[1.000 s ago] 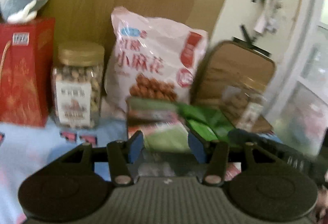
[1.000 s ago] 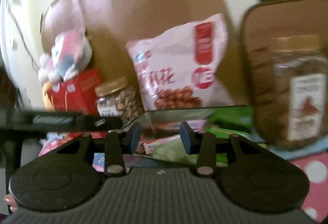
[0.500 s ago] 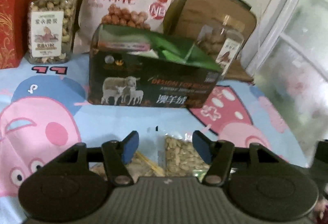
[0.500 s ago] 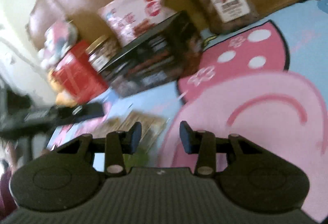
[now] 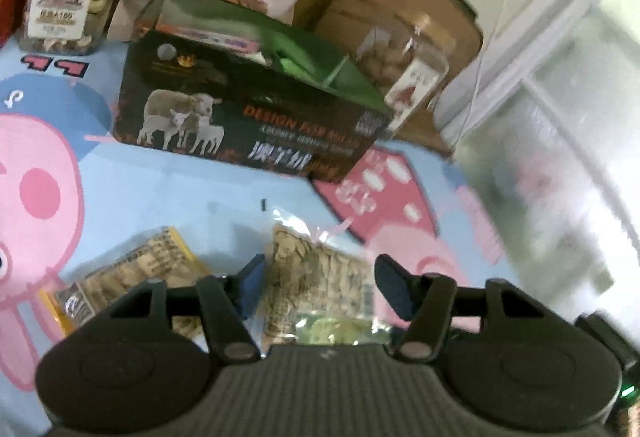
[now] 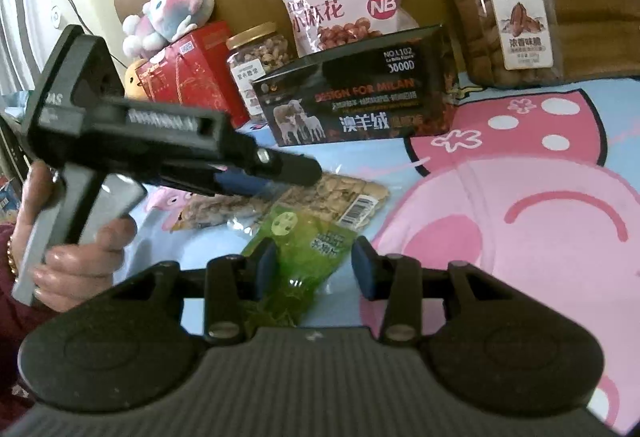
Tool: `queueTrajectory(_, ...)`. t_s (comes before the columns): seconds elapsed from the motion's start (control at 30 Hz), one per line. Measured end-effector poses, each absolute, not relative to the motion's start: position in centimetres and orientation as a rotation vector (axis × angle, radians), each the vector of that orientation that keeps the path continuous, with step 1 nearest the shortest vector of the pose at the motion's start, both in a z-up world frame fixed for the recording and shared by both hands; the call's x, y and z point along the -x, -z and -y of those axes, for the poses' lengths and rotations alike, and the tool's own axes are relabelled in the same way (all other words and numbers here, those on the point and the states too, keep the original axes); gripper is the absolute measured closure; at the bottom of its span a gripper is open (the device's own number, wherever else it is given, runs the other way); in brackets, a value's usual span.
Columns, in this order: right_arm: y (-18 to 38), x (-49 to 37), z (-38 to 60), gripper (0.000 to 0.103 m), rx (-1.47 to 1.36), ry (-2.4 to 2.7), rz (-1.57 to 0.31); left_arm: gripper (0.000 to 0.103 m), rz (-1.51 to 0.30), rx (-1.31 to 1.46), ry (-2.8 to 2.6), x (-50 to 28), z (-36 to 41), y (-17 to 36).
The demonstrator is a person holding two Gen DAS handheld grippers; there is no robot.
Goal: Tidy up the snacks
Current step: 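Grasp the clear nut bag with the left tool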
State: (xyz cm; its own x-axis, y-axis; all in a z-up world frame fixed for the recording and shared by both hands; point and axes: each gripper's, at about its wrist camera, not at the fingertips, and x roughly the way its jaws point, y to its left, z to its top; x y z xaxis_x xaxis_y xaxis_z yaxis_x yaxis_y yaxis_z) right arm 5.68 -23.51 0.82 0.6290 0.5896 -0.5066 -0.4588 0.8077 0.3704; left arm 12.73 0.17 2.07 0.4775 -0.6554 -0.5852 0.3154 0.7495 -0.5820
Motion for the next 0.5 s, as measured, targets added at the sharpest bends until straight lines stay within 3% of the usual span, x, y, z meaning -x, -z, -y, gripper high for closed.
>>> queueTrajectory(0.07,-0.8,-5.7,23.9,0.055,-0.239,-0.614,-0.661,0.063,-0.879,0.445,0.621,-12.8,-0.3,-2.3)
queueTrajectory(0.1,-0.7,-5.9,24.2,0.053,-0.268,-0.615,-0.667,0.065,-0.880,0.447,0.629,-12.8,-0.2,-2.4)
queueTrajectory(0.17,-0.5,-6.7,25.5,0.053,-0.372,-0.612,-0.684,0.083,-0.884,0.452,0.655,-12.5,0.2,-2.3)
queueTrajectory(0.27,0.4,-8.5,27.8,0.054,-0.593,-0.613,-0.737,0.084,-0.881,0.430,0.688,-11.9,1.1,-2.2)
queueTrajectory(0.33,0.8,-9.4,28.3,0.063,-0.671,-0.614,-0.756,0.084,-0.861,0.383,0.674,-11.5,1.7,-2.4)
queueTrajectory(0.4,0.5,-9.9,28.1,0.085,-0.679,-0.628,-0.748,0.084,-0.854,0.373,0.687,-11.4,1.7,-2.8)
queueTrajectory(0.47,-0.5,-10.2,27.6,0.095,-0.665,-0.656,-0.717,0.085,-0.836,0.392,0.700,-11.5,1.3,-3.7)
queueTrajectory(0.5,-1.1,-10.4,27.4,0.095,-0.649,-0.656,-0.700,0.086,-0.814,0.392,0.697,-11.4,1.0,-4.2)
